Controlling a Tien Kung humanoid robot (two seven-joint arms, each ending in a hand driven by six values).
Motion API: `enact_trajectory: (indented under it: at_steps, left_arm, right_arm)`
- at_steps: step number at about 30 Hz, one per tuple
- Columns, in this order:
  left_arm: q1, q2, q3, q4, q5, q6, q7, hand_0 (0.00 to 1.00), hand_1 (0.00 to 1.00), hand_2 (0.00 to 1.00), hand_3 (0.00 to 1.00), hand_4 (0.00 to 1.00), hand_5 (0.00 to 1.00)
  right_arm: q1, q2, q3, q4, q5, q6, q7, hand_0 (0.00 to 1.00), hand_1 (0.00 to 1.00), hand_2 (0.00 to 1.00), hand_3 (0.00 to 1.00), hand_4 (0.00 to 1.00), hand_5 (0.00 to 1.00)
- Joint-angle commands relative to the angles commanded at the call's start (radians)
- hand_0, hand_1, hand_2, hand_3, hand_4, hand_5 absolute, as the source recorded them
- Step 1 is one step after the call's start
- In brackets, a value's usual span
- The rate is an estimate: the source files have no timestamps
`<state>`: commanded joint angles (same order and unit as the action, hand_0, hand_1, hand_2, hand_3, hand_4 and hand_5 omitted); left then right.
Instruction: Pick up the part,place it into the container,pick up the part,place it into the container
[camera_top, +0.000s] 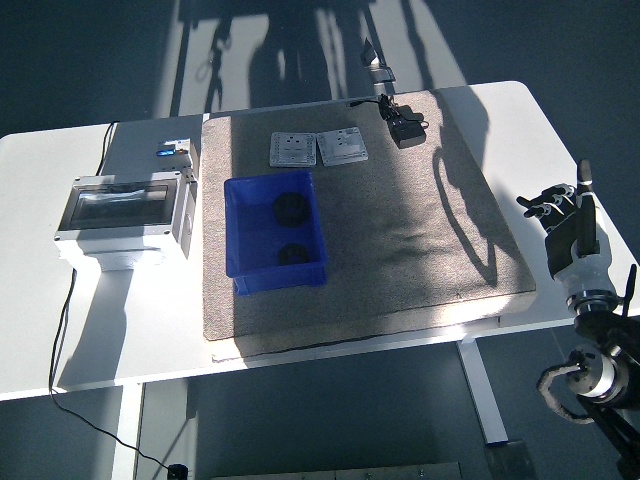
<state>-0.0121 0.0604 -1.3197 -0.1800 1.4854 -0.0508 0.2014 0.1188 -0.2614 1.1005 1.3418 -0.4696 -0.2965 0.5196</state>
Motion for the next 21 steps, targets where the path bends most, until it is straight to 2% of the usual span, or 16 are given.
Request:
enact_trajectory:
  at_steps: [1, 2, 10, 15, 20, 21]
  left_arm:
    - [0.000, 0.002, 0.000, 0.000, 0.000, 0.000, 0.000, 0.695, 0.687, 0.641, 0.393, 0.851, 0.998]
    - [0.000, 0.004, 0.000, 0.000, 0.001, -0.001, -0.001, 0.696, 0.689, 0.644, 0.397, 0.860, 0.998]
    - [0.000, 0.017, -0.016, 0.000, 0.023, -0.010, 0.001, 0.698, 0.691, 0.648, 0.395, 0.861, 0.998]
    - [-0.002, 0.019, -0.033, 0.000, 0.018, -0.008, 0.000, 0.698, 0.691, 0.647, 0.373, 0.864, 0.998]
    - [-0.006, 0.019, -0.018, 0.000, -0.006, 0.000, -0.011, 0.698, 0.691, 0.647, 0.373, 0.864, 0.998]
    - [-0.006, 0.018, -0.018, 0.000, -0.008, 0.002, -0.012, 0.696, 0.688, 0.645, 0.330, 0.870, 0.998]
  right_arm:
    - [-0.001, 0.000, 0.002, -0.001, 0.008, -0.008, 0.010, 0.437, 0.122, 0.192, 0.219, 0.998, 0.835]
    - [-0.003, 0.000, 0.004, -0.002, 0.015, -0.014, 0.018, 0.328, 0.079, 0.170, 0.195, 0.998, 0.848]
    - [-0.009, -0.002, 0.019, 0.005, 0.034, -0.047, 0.046, 0.311, 0.069, 0.163, 0.199, 0.998, 0.836]
    - [-0.006, -0.002, -0.001, 0.040, -0.014, -0.069, 0.021, 0.306, 0.066, 0.157, 0.191, 0.968, 0.819]
    - [0.006, 0.000, -0.031, 0.068, -0.093, -0.081, -0.014, 0.306, 0.066, 0.157, 0.191, 0.968, 0.819]
    - [0.009, 0.001, -0.037, 0.069, -0.106, -0.084, -0.020, 0.281, 0.064, 0.145, 0.167, 0.815, 0.759]
